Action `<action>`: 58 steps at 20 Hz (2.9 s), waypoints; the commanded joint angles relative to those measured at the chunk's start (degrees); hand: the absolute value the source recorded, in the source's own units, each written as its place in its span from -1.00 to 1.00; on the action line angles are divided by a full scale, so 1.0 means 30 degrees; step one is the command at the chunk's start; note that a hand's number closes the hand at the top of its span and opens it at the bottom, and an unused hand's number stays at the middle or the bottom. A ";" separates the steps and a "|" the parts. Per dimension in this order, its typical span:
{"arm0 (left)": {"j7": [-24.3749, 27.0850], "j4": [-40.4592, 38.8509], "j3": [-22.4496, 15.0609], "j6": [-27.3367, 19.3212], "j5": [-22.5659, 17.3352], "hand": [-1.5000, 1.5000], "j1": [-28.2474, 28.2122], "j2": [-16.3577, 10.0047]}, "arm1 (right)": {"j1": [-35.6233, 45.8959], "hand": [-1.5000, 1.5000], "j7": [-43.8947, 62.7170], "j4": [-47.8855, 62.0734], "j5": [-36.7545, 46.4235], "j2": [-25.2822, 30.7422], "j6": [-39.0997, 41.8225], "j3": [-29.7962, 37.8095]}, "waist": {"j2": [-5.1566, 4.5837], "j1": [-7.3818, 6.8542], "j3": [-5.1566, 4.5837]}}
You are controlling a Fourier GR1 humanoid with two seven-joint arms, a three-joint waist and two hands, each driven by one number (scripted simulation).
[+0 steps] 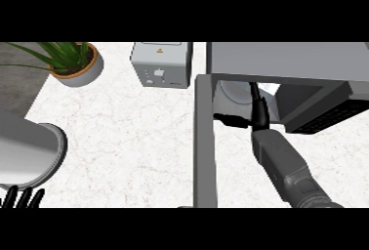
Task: Pick up the milk, place it into the microwave and close the microwave
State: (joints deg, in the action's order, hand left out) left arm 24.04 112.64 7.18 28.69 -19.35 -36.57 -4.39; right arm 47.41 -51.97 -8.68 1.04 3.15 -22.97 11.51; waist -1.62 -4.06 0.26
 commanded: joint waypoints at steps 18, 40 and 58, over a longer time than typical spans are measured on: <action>-0.0517 0.0493 -0.1882 0.0174 0.3288 -1.00 -0.1224 0.1155 | -0.7076 -1.00 -0.3214 -0.3515 -0.0022 0.0373 0.5982 -0.1068 | 0.0605 0.1358 -0.0092; -0.1933 -0.4536 -0.7072 -0.1494 0.9162 1.00 0.5938 0.1446 | -1.6113 -1.00 -0.0665 -1.2924 -0.3928 0.4604 1.0712 0.0432 | 0.0545 0.1414 -0.0087; -0.6120 -1.3630 -1.3166 -0.2790 1.1247 1.00 1.3895 0.1459 | -1.7772 -1.00 -0.0544 -1.4030 -0.5494 0.7033 1.4054 0.1196 | 0.0484 0.1872 -0.0093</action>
State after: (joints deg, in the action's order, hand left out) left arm 8.33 78.18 -25.79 20.10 13.95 1.90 -0.19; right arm -5.77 -52.29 -50.00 -14.53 23.22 14.39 15.23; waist -0.11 1.27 0.02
